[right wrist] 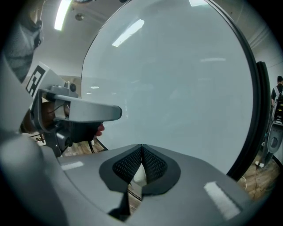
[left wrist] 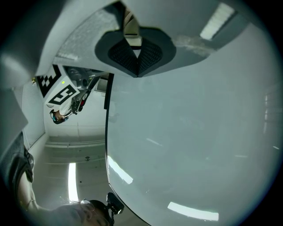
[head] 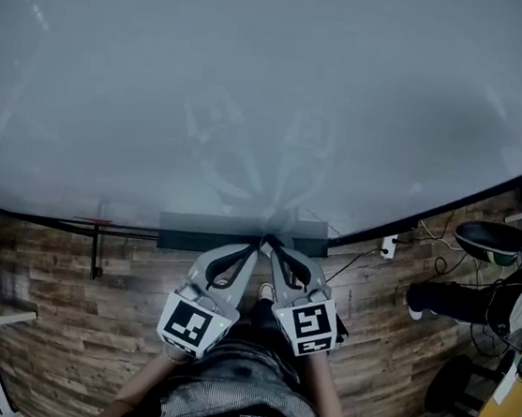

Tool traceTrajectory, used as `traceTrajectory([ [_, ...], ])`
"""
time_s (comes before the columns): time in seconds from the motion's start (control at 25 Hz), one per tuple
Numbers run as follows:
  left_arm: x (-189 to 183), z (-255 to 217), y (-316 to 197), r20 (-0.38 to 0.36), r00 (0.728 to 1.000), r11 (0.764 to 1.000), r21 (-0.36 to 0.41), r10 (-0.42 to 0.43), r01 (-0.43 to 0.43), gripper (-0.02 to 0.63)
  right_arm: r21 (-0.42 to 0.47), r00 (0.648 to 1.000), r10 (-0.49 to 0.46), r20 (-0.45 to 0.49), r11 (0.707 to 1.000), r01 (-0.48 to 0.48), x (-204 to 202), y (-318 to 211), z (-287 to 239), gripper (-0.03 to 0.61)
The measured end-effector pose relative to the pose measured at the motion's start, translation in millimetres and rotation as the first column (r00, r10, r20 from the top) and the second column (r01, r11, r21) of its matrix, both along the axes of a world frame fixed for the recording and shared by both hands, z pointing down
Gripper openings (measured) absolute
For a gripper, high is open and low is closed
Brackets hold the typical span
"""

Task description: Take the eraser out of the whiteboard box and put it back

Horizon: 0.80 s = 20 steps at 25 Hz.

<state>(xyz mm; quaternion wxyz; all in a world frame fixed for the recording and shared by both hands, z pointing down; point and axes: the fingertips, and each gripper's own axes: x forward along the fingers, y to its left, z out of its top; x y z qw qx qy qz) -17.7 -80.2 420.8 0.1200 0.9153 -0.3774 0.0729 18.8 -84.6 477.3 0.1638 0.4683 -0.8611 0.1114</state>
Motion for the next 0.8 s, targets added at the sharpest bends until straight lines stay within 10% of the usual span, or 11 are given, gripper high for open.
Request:
traceTrajectory([
  [0.8, -3.9, 5.1, 3.4, 0.020, 1.000, 1.000, -0.001, -0.023, 0.023, 0.002, -0.033, 0.999, -0.018, -0.028, 0.999, 0.017, 3.4, 2.0, 17.9, 0.006],
])
